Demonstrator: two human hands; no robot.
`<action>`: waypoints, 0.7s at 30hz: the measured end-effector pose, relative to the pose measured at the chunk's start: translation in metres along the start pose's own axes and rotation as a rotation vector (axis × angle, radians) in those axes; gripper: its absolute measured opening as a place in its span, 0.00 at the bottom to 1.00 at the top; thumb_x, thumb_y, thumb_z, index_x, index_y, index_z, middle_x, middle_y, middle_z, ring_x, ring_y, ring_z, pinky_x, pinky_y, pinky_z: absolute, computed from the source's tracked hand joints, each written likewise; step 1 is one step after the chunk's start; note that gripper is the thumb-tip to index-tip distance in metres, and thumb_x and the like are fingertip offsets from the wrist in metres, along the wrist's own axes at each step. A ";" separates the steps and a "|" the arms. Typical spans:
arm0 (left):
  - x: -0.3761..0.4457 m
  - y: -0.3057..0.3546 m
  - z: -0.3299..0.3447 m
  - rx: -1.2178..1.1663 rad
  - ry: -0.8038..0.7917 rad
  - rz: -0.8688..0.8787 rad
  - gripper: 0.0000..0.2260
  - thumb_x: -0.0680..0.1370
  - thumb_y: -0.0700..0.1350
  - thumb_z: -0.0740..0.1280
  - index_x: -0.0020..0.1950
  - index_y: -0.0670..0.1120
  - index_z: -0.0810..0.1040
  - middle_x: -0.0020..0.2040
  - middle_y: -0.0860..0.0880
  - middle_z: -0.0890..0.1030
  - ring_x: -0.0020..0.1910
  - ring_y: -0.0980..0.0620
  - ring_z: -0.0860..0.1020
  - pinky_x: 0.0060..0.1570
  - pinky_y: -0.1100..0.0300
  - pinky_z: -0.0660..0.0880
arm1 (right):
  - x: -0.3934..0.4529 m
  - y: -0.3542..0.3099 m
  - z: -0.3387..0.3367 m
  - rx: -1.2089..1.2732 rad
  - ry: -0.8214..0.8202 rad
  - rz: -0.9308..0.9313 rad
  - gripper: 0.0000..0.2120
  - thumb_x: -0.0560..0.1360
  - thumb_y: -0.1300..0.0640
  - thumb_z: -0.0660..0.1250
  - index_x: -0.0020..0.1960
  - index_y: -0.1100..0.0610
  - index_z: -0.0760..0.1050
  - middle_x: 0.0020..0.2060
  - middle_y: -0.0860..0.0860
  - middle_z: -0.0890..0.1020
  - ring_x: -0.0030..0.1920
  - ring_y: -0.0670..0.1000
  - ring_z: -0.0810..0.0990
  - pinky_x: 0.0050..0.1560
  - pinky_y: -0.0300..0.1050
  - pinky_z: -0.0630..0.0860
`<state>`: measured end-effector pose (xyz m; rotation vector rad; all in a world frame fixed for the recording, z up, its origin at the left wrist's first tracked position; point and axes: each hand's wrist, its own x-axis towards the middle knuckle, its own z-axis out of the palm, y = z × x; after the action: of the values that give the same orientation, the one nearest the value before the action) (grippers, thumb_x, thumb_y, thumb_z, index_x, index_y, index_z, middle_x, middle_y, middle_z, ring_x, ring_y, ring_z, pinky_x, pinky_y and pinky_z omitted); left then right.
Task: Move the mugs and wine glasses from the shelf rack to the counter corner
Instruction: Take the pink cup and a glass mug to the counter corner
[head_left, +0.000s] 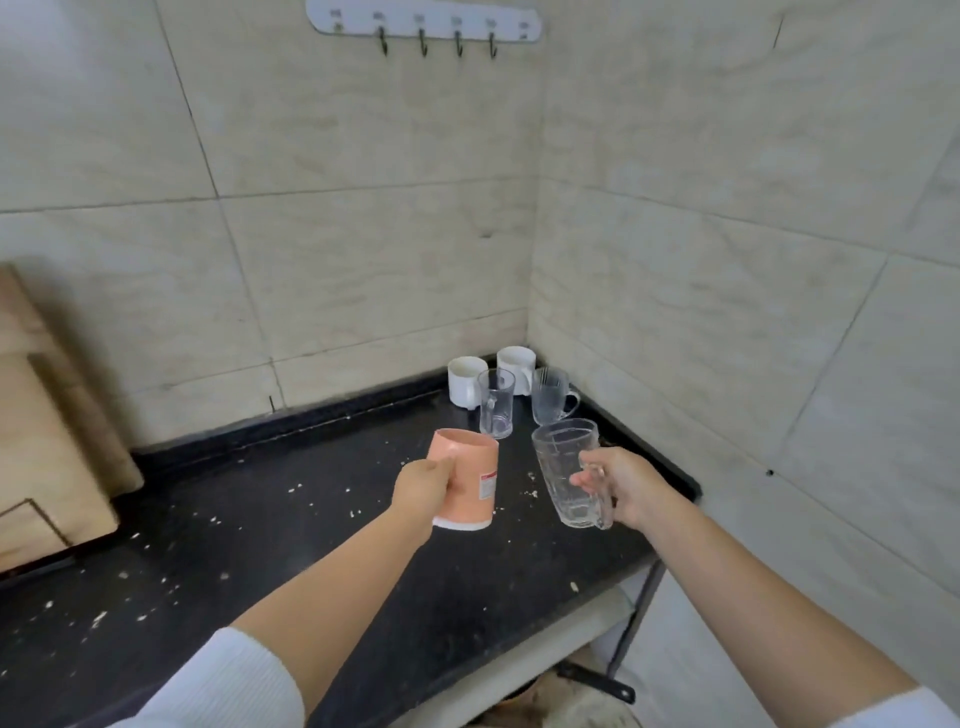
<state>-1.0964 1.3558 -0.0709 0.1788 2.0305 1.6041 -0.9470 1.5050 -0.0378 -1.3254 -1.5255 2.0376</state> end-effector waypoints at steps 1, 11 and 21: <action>0.018 -0.003 0.007 0.011 -0.025 -0.020 0.14 0.78 0.42 0.61 0.55 0.33 0.77 0.45 0.38 0.79 0.39 0.48 0.73 0.33 0.60 0.69 | 0.019 -0.004 -0.005 -0.005 0.005 0.039 0.12 0.77 0.59 0.60 0.34 0.59 0.72 0.31 0.55 0.79 0.45 0.53 0.76 0.68 0.56 0.65; 0.134 -0.011 0.088 0.072 -0.171 -0.184 0.16 0.77 0.40 0.64 0.61 0.31 0.74 0.60 0.34 0.78 0.58 0.38 0.77 0.59 0.49 0.74 | 0.137 -0.028 -0.030 -0.022 0.021 0.297 0.09 0.77 0.60 0.59 0.53 0.65 0.73 0.65 0.61 0.74 0.70 0.59 0.67 0.72 0.61 0.52; 0.177 -0.017 0.144 -0.021 -0.182 -0.162 0.16 0.78 0.48 0.63 0.56 0.36 0.79 0.41 0.51 0.77 0.46 0.52 0.75 0.49 0.59 0.70 | 0.231 -0.029 -0.028 -0.026 -0.070 0.244 0.08 0.77 0.63 0.59 0.50 0.64 0.76 0.65 0.59 0.74 0.70 0.57 0.66 0.74 0.60 0.53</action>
<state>-1.1722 1.5502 -0.1662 0.1432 1.8405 1.4535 -1.0595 1.6892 -0.1288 -1.5316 -1.4869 2.2376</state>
